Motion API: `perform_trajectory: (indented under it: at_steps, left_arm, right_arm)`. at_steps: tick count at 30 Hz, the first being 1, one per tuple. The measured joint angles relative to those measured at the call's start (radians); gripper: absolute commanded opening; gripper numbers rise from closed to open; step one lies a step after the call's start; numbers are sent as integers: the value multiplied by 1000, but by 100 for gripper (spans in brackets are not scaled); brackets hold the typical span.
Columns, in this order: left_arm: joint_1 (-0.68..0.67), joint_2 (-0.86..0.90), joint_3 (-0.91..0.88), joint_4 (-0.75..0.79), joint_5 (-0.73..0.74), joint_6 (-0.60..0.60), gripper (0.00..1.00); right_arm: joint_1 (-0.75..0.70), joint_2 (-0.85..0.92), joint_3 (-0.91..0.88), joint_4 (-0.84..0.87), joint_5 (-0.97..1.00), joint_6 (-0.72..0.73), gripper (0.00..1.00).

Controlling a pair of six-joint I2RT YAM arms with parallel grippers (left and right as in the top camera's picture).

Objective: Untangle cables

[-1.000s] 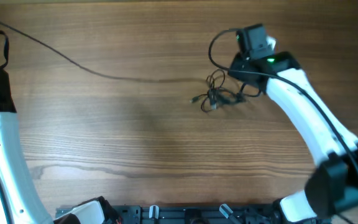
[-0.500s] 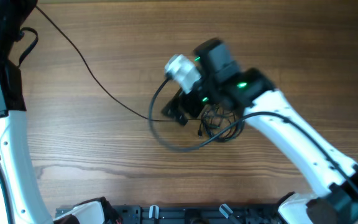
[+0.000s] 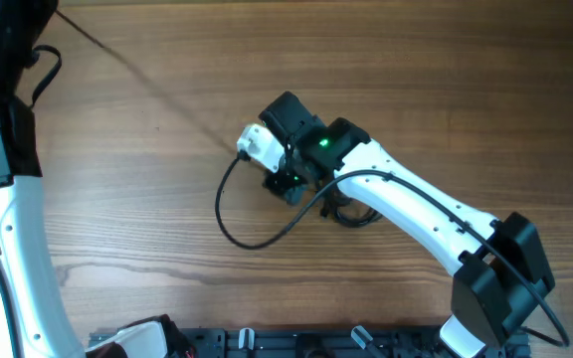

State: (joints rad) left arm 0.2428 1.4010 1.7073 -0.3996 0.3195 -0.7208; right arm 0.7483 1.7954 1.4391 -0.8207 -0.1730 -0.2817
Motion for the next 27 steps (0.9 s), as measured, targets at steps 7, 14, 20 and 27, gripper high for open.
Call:
perform_trajectory:
  at_steps: [7, 14, 20, 27]
  left_arm:
    - [0, 47, 7, -260, -34, 1, 18]
    - [0, 73, 7, -494, -34, 4, 62]
    - [0, 73, 7, -557, -34, 3, 99]
    - [0, 73, 7, -613, -32, 4, 100]
  right_arm:
    - [-48, -47, 483, -56, 302, 341, 4]
    - [-103, -159, 814, 98, 339, 372, 4]
    - [-103, -107, 811, 9, 292, 405, 4]
    - [-104, -110, 798, 94, 225, 525, 4]
